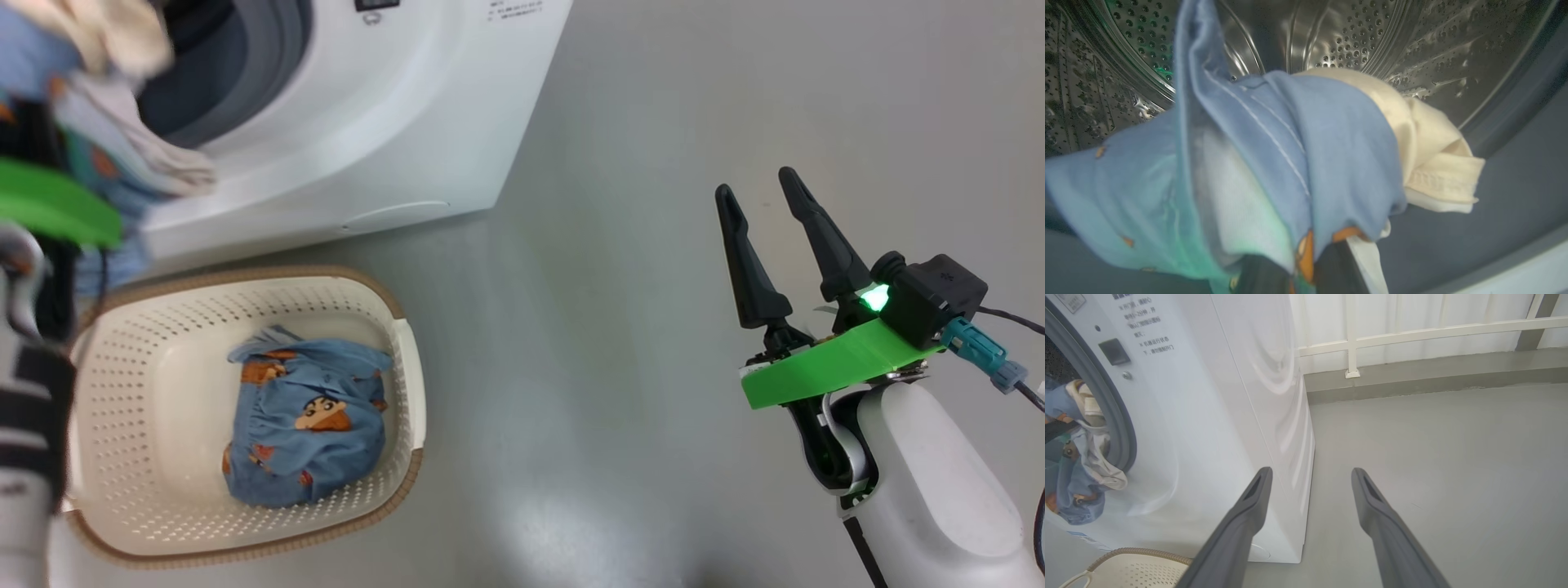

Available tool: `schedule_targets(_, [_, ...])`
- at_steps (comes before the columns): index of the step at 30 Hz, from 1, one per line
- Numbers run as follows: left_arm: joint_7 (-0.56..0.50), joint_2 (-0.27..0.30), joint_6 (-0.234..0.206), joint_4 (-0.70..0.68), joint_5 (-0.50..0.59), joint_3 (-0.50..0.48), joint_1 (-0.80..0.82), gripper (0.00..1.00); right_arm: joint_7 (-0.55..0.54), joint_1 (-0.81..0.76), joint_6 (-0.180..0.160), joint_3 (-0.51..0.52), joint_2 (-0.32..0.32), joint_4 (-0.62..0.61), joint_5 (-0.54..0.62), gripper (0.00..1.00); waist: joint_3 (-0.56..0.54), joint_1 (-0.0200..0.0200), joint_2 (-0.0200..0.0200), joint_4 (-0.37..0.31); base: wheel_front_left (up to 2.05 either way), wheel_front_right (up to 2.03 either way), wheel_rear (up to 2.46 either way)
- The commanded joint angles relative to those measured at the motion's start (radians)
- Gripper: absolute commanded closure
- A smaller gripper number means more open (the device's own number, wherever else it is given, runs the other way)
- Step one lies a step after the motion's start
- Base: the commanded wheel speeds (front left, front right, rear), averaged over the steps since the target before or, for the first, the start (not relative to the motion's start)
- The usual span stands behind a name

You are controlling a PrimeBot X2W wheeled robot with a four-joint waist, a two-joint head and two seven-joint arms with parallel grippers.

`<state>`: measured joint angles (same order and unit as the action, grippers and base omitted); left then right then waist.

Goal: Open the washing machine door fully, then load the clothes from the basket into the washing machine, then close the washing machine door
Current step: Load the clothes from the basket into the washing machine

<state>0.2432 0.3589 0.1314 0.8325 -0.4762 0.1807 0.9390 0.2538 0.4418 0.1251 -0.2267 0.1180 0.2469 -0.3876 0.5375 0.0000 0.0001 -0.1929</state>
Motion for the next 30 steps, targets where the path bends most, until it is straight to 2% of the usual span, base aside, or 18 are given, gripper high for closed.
schedule_targets(1, [-0.013,0.055,-0.001,-0.006,-0.010,-0.022,0.078,1.00,0.008,-0.024,0.006,-0.020,-0.004,-0.027,-0.016,0.00,0.031,0.0000,-0.0001,-0.021,0.00,0.00,0.00])
schedule_targets(9, [-0.038,0.095,-0.016,0.121,0.026,-0.001,0.320,1.00,0.008,-0.015,0.006,-0.016,-0.015,-0.049,-0.007,0.00,0.121,0.0000,-0.0001,-0.077,0.00,0.00,0.00])
schedule_targets(14, [0.010,0.122,-0.027,0.127,0.066,0.004,0.433,1.00,0.008,-0.014,0.006,-0.011,-0.028,-0.066,-0.004,0.00,0.160,0.0000,-0.0001,-0.102,0.00,0.00,0.00])
schedule_targets(18, [0.018,0.124,-0.035,0.080,0.087,-0.016,0.467,1.00,0.008,-0.017,0.006,-0.006,-0.036,-0.070,0.001,0.00,0.170,0.0000,-0.0001,-0.104,0.00,0.00,0.00])
schedule_targets(21, [0.018,0.115,-0.045,0.111,0.093,-0.025,0.453,1.00,0.008,-0.013,0.006,-0.012,-0.042,-0.062,0.002,0.00,0.166,0.0000,-0.0001,-0.100,0.00,0.00,0.00])
schedule_targets(22, [0.015,0.110,-0.050,0.147,0.088,-0.027,0.447,0.82,0.008,-0.011,0.006,-0.016,-0.044,-0.059,0.002,0.00,0.163,0.0000,-0.0001,-0.099,0.00,0.00,0.00])
schedule_targets(23, [0.012,0.106,-0.053,0.179,0.086,-0.027,0.446,0.17,0.008,-0.009,0.006,-0.018,-0.044,-0.056,0.001,0.00,0.160,0.0000,-0.0001,-0.097,0.00,0.00,0.00])
schedule_targets(24, [0.009,0.104,-0.058,0.207,0.087,-0.024,0.447,0.00,0.008,-0.006,0.006,-0.019,-0.045,-0.053,0.001,0.00,0.156,0.0000,-0.0001,-0.096,0.00,0.00,0.00])
schedule_targets(30, [-0.073,0.082,-0.047,0.351,0.080,-0.003,0.452,0.00,0.008,-0.003,0.006,-0.019,-0.040,-0.042,0.002,0.00,0.128,0.0000,-0.0001,-0.081,0.00,0.00,0.00])
